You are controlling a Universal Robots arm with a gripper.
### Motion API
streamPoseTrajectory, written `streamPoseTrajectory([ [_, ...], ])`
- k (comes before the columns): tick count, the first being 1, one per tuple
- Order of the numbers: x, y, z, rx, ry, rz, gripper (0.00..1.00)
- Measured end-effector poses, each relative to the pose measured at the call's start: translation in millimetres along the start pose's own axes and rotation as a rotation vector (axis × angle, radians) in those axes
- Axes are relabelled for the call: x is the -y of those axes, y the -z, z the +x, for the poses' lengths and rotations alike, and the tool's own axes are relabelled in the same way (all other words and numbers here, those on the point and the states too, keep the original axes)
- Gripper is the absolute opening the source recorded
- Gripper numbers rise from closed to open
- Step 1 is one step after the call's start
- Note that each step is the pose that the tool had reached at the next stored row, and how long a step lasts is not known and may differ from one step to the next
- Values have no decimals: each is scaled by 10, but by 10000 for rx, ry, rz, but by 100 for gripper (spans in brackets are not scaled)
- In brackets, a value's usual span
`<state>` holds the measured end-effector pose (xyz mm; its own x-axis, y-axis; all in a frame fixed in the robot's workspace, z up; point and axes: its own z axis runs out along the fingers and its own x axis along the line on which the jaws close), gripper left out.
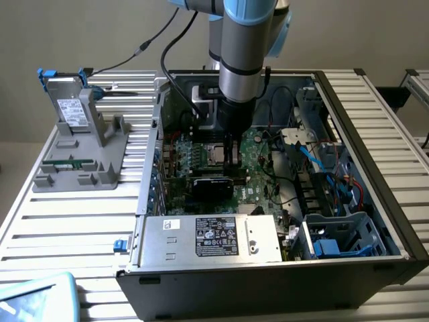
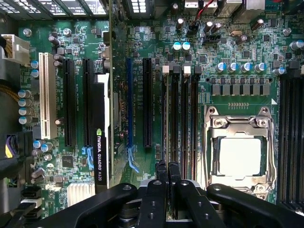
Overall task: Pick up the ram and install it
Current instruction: 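Insert the ram into the slot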
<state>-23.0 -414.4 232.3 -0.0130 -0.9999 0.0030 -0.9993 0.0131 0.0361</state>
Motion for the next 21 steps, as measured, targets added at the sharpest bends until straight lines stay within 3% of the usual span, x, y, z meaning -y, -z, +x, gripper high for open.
streamPoseTrajectory([
  [21, -12, -21, -6, -3, 0, -1, 13],
])
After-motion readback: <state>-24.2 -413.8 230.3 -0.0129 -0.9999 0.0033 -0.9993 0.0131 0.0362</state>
